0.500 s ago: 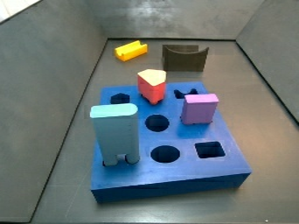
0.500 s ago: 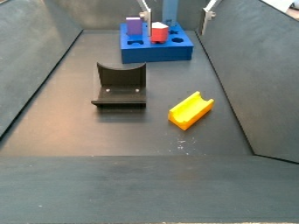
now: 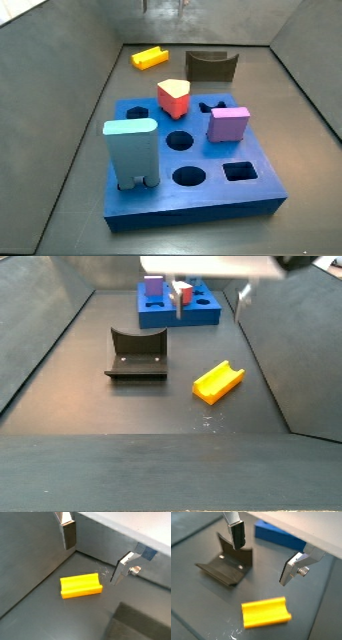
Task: Pick up the arch object. Move up. Place the arch object on the fixture. Regrasp the arch object. Move to above the board. Insert the arch object.
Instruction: Pick up the arch object.
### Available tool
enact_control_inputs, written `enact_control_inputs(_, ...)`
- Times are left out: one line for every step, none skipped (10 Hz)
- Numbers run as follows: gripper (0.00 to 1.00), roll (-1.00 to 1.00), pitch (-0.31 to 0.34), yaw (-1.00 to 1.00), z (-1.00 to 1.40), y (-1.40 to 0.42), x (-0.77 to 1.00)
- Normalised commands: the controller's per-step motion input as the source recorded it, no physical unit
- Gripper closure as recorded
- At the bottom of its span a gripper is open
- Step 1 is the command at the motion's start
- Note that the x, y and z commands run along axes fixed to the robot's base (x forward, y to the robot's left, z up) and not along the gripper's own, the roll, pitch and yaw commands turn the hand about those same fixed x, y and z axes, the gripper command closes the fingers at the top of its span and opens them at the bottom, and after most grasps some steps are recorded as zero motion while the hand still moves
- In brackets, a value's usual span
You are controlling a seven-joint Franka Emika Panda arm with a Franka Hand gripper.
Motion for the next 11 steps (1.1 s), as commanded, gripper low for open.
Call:
enact_control_inputs(0.00,-0.09,0.000,-0.71,-1.00,0.35,-0.42)
enact_control_inputs(0.00,-0.07,0.000,-0.61,-1.00,0.42,-0.47)
enact_control_inputs(0.00,0.00,0.000,-0.47,-1.00,0.47,-0.45)
enact_control_inputs(0.00,-0.01,-0.096,-0.36,-1.00,0.04,-0.05)
enact_control_inputs(0.00,-0.11,-0.177,-0.51,-0.78,-0.04,-0.10)
enact_control_inputs(0.00,-0.19,-0.160,-0.46,-0.69,-0.11,0.01)
enact_control_inputs(0.00,-0.19,-0.216,-0.45,-0.60,-0.25,0.12)
enact_control_inputs(0.00,-0.16,-0.131,-0.49,-0.76,-0.17,0.11)
enact_control_inputs(0.00,-0.19,-0.084,-0.49,-0.74,-0.19,0.01)
enact_control_inputs(0.00,-0.30,-0.003,-0.44,-0.53,-0.17,0.00)
enact_control_inputs(0.00,-0.47,0.000,-0.40,-0.17,0.00,0.00)
